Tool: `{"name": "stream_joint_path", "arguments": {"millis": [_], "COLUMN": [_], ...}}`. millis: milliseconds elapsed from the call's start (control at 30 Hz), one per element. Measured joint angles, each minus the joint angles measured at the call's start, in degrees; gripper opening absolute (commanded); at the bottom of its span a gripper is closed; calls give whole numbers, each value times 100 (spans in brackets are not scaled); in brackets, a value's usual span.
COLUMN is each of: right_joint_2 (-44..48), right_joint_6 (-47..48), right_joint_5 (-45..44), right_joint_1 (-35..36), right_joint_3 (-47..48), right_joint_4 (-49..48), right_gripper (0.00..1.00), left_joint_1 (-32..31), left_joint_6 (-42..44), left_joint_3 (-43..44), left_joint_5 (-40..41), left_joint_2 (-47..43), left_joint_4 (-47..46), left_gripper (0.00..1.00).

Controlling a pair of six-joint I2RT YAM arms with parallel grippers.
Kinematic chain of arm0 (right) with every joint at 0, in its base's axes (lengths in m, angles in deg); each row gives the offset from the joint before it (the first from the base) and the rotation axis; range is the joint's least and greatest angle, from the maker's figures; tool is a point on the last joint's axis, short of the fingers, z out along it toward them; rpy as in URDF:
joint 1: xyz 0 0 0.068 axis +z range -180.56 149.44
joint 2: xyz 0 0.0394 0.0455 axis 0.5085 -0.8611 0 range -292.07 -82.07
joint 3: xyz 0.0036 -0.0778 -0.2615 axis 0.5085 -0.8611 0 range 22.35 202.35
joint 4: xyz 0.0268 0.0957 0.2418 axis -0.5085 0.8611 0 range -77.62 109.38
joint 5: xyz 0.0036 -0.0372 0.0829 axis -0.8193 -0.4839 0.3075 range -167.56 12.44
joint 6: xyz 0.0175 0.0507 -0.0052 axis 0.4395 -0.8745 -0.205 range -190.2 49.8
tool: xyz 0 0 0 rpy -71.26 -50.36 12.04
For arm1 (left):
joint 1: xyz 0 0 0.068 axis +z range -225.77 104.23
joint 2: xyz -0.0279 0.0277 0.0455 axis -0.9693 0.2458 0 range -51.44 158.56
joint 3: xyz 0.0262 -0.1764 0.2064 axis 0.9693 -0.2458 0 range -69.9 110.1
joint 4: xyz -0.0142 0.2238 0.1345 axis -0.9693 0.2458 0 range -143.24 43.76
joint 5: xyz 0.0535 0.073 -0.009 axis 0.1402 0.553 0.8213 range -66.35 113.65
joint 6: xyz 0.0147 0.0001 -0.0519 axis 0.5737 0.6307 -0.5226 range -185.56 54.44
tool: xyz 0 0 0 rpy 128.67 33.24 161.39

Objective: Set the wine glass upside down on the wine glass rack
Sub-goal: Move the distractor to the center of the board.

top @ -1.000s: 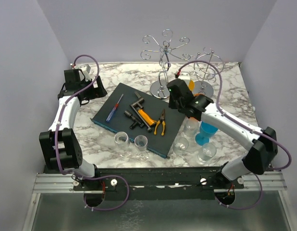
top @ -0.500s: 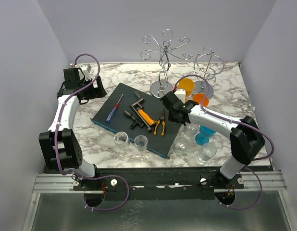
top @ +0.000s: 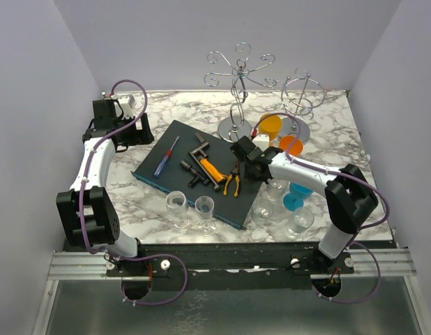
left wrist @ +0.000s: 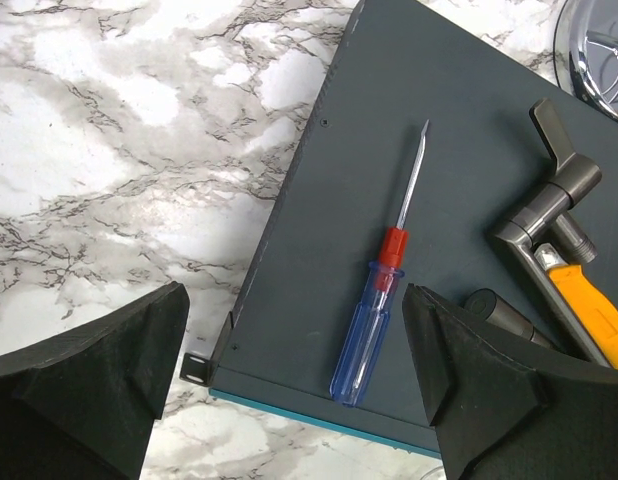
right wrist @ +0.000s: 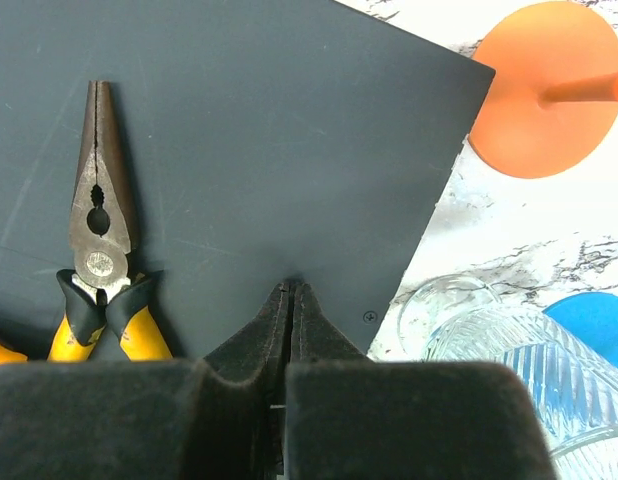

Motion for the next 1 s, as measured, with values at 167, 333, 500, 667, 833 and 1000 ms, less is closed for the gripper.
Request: {"name": "stream_joint_path", "arguments": {"millis": [167, 333, 500, 667, 833, 1000], "right_joint_2": [55, 245, 470, 557, 592, 595], "right_joint_6": [-118, -240, -284, -284, -275, -271], "right_joint_5": [-4, -4, -4, -4, -2, -2], "right_joint_1": [-17, -26, -79, -140, -203, -254], "right_joint_3": [-66, -251, -450, -535, -837, -1088], "right_joint_4": [26, 164, 417, 472, 584, 664], "right_gripper": [0, 0, 0, 0, 0, 0], "left_joint_1": [0, 0, -20, -74, -140, -170], "left_joint_6": [9, 9, 11, 42, 79, 98], "left_joint_3": [0, 0, 0, 0, 0, 0], "left_joint_5": [-4, -11, -15, -13, -13, -13], "left_joint_2": [7, 79, 179, 212, 212, 212], "left_joint_4": [13, 13, 13, 11, 13, 11], "left_gripper": [94, 92, 91, 89, 89, 88]}}
